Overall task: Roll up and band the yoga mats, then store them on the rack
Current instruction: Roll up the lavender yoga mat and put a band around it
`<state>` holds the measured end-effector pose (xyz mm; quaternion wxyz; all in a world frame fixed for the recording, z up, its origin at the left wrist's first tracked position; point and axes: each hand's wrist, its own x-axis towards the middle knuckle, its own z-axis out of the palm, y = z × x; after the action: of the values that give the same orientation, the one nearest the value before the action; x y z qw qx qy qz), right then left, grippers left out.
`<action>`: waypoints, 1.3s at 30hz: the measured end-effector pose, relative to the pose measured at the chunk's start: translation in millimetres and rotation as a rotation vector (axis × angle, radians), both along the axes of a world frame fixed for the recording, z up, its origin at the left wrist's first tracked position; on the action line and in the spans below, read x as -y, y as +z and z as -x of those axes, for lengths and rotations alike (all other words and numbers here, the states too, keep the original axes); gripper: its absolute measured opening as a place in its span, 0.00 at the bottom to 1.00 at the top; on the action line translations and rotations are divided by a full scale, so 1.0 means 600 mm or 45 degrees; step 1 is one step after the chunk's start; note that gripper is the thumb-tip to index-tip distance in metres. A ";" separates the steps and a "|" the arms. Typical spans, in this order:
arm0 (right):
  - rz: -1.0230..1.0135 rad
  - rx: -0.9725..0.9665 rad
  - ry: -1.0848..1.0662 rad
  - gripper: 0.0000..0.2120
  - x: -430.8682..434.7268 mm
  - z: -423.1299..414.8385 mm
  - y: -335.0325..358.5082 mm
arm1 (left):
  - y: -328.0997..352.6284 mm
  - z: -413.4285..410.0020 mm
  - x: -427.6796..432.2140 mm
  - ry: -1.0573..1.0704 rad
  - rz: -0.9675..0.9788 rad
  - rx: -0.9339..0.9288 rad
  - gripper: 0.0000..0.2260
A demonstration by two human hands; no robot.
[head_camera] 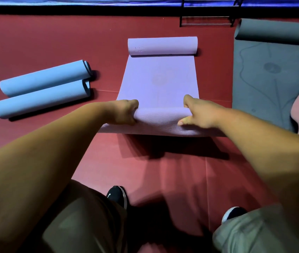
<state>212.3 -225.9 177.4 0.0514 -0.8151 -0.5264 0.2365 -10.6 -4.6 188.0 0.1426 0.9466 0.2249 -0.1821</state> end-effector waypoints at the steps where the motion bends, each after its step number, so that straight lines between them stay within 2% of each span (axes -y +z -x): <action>1: -0.026 0.009 0.024 0.28 0.000 -0.002 -0.002 | 0.002 0.001 -0.003 -0.024 0.008 0.027 0.14; 4: -0.103 0.029 0.044 0.26 0.001 -0.005 -0.003 | 0.015 0.003 -0.010 -0.072 -0.009 0.195 0.16; 7: -0.226 0.046 -0.028 0.28 -0.002 -0.008 0.009 | 0.032 0.002 -0.018 -0.072 -0.086 0.331 0.18; 8: -0.260 0.060 -0.056 0.28 -0.003 -0.007 0.016 | 0.039 0.002 -0.017 -0.068 -0.129 0.369 0.21; 10: -0.283 0.106 -0.102 0.23 -0.004 -0.006 0.029 | 0.047 0.002 -0.013 -0.058 -0.227 0.462 0.31; 12: -0.263 0.129 -0.124 0.19 -0.001 -0.003 0.040 | 0.051 0.000 -0.011 -0.027 -0.273 0.515 0.33; 14: -0.267 0.090 -0.152 0.30 0.003 -0.001 0.045 | 0.051 -0.005 -0.008 -0.052 -0.292 0.480 0.24; 15: -0.269 0.076 -0.166 0.32 0.005 0.000 0.044 | 0.049 -0.007 -0.005 -0.085 -0.281 0.463 0.20; 19: -0.127 0.077 -0.104 0.18 0.012 -0.006 0.036 | 0.045 -0.011 0.016 -0.124 -0.199 0.313 0.11; 22: -0.017 0.016 -0.040 0.17 0.021 -0.003 0.031 | 0.038 -0.009 0.019 -0.169 -0.136 0.196 0.16; 25: 0.039 -0.059 -0.029 0.20 0.024 0.002 0.033 | 0.029 -0.014 0.017 -0.186 -0.135 0.107 0.27; 28: 0.047 -0.102 -0.030 0.32 0.021 0.006 0.037 | 0.028 -0.022 0.015 -0.081 -0.088 0.036 0.31; 30: 0.055 -0.039 -0.020 0.38 0.016 0.011 0.035 | 0.028 -0.027 0.015 -0.041 -0.059 0.030 0.33; 33: 0.030 0.040 0.029 0.34 0.007 0.011 0.022 | 0.024 -0.028 0.016 -0.014 -0.007 0.056 0.33; 36: -0.012 0.073 0.088 0.27 0.005 0.010 0.014 | 0.022 -0.025 0.016 -0.020 0.010 0.065 0.28; 39: -0.079 0.125 0.109 0.27 0.001 0.014 0.012 | 0.019 -0.022 0.021 -0.046 0.036 0.067 0.22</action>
<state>203.8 -226.8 184.7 0.0405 -0.8006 -0.5696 0.1817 2.8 -17.0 199.2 0.1584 0.9529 0.2012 -0.1626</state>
